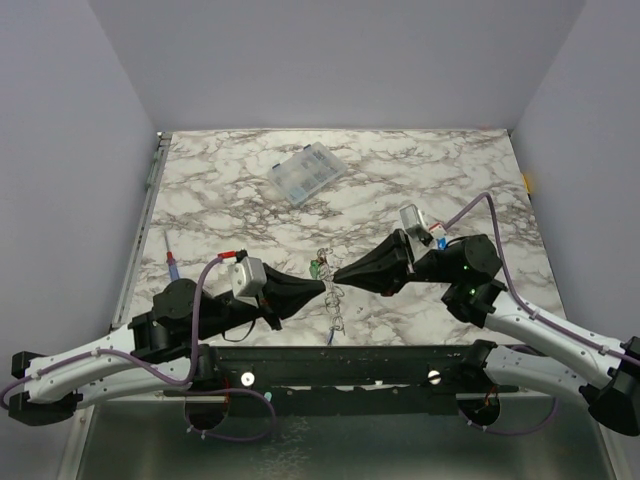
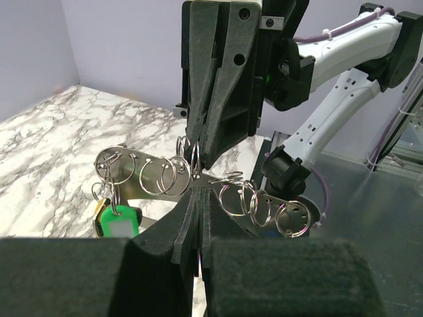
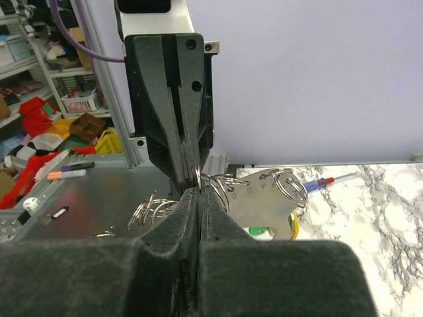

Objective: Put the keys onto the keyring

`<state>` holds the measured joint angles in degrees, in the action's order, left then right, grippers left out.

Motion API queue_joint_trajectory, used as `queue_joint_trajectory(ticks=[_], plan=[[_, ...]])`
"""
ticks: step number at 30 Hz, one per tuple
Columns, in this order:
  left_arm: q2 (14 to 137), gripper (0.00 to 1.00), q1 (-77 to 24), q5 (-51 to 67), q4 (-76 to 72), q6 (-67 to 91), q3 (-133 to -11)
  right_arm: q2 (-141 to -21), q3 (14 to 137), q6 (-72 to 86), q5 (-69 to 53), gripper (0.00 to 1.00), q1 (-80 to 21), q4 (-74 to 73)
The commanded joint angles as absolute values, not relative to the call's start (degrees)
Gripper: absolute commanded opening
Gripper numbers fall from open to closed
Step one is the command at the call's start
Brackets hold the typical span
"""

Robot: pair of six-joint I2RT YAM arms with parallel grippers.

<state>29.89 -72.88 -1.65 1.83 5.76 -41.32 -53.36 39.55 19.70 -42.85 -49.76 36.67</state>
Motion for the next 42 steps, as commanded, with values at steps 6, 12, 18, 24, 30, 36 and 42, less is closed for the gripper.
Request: queue_joint_trajectory(ticks=[6,12,18,24,30,36,42], plan=[[27.8,0.09,-73.1,-0.3,-3.5,6.4,-38.0,-54.3,37.9,24.8,-39.2,0.01,-49.7,45.4],[26.7,0.15,-73.1,-2.4,-7.6,6.6,-35.4,-55.3,37.1,27.9,-38.8,0.01,-49.7,49.2],[26.3,0.24,-73.1,-3.4,-11.9,6.6,-33.6,-55.7,35.8,30.0,-37.8,0.01,-49.7,51.5],[26.9,0.27,-73.1,-4.4,-14.8,6.3,-32.6,-55.8,35.5,30.8,-37.8,0.01,-49.7,52.4],[27.8,0.27,-73.1,-4.2,-17.8,5.6,-31.7,-56.3,34.9,32.5,-37.3,0.01,-49.6,54.3],[27.8,0.27,-73.1,-3.5,-25.1,4.3,-28.6,-56.7,33.9,34.4,-36.0,0.00,-49.7,56.7],[28.7,0.26,-73.1,-3.4,-28.0,3.5,-27.2,-57.2,33.3,35.8,-35.6,0.01,-49.7,58.8]])
